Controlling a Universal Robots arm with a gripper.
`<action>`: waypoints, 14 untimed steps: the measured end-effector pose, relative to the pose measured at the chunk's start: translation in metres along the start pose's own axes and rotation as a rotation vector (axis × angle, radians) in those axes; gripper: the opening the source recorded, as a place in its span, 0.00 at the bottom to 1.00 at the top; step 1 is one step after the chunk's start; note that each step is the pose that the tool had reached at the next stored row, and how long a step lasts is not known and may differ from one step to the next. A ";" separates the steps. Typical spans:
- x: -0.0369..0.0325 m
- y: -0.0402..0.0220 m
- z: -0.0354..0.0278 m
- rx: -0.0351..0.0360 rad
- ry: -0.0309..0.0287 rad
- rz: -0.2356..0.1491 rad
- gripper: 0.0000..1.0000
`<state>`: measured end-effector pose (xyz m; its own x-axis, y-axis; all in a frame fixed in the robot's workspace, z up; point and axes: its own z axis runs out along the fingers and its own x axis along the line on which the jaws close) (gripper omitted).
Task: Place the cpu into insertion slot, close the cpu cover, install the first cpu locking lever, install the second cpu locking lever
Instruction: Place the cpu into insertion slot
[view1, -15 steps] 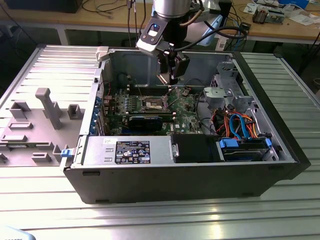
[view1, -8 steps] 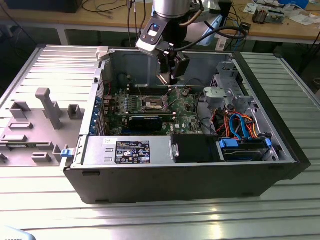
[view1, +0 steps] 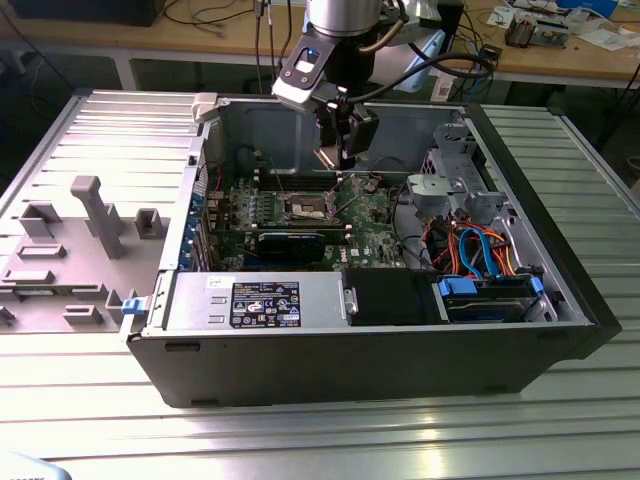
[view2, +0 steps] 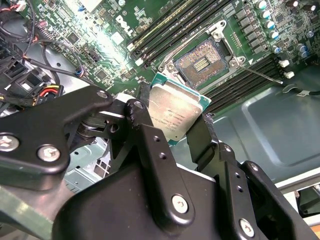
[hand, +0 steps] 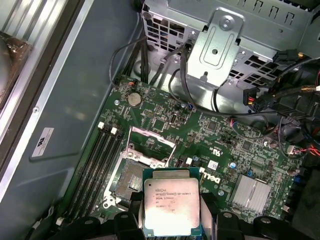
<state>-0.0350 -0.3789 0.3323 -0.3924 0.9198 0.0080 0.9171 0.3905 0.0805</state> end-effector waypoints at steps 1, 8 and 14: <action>0.0000 0.0000 0.0000 -0.0001 0.0000 0.001 0.54; 0.0000 0.0000 0.0003 -0.0002 -0.0006 0.007 0.54; 0.0000 0.0000 0.0004 -0.0002 -0.0009 0.011 0.54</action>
<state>-0.0350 -0.3789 0.3319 -0.3822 0.9240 0.0081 0.9213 0.3804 0.0805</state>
